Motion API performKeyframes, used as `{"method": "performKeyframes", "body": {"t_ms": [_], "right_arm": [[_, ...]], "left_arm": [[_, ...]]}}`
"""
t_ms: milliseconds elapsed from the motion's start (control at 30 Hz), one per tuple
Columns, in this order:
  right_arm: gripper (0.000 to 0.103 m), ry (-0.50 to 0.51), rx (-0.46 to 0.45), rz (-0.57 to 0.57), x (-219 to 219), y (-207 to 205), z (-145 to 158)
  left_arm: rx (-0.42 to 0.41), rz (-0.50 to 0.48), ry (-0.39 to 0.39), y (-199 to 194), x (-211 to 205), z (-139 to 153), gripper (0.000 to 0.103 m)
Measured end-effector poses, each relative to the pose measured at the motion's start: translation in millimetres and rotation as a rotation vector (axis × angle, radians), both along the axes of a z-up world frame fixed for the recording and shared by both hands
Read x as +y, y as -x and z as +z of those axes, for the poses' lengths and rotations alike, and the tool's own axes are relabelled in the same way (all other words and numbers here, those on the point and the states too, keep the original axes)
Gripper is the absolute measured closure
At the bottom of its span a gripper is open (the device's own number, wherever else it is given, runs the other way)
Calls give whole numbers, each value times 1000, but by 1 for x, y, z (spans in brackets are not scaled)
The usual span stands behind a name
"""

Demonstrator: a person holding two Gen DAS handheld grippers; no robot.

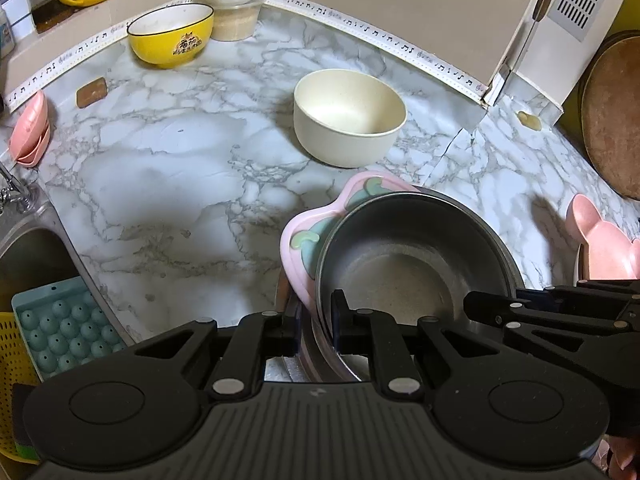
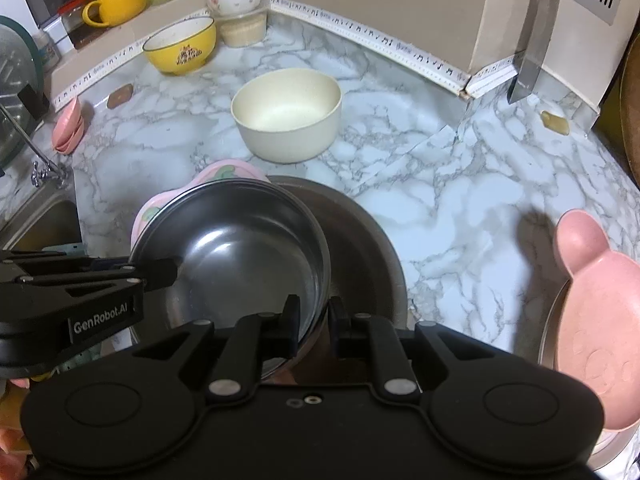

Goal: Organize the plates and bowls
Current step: 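Lower the pot into the steel bowl and open both grippers, then move both open grippers to the cream bowl on the counter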

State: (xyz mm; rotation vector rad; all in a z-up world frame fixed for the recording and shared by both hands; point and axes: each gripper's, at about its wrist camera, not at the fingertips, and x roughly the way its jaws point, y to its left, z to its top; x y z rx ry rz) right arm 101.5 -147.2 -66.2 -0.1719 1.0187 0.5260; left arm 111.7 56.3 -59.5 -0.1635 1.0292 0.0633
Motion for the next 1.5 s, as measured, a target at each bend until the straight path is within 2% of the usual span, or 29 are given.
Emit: {"method": "performKeyframes", "body": {"t_ms": [200, 333, 467, 600, 867, 1000, 1033, 1100, 1200, 1433, 1500], "right_arm": [[87, -12, 3, 1, -2, -2, -1], [80, -30, 3, 1, -4, -5, 2], [78, -44, -6, 2, -5, -6, 7], [70, -54, -25, 6, -6, -7, 13], [62, -82, -57, 30, -6, -7, 26], [61, -100, -69, 34, -7, -8, 33], [60, -107, -73, 37, -7, -8, 35], [59, -119, -84, 40, -8, -8, 40], [50, -136, -111, 45, -9, -8, 48], [38, -184, -165, 46, -12, -14, 67], [32, -194, -176, 42, -13, -19, 72]], "left_arm": [[-1, -12, -4, -2, -1, -1, 89], [-1, -20, 11, -3, 0, 2, 87], [4, -30, 13, -4, 2, 3, 87], [5, -36, 25, -3, 5, 6, 87], [-15, -63, -6, 4, 8, 16, 84], [-57, -77, -36, 11, 9, 29, 84], [-70, -81, -42, 13, 10, 32, 82], [-93, -80, -51, 15, 11, 39, 70], [-144, -76, -68, 17, 13, 50, 53], [-212, -51, -78, 4, 23, 72, 51], [-234, -42, -85, -2, 24, 77, 39]]}}
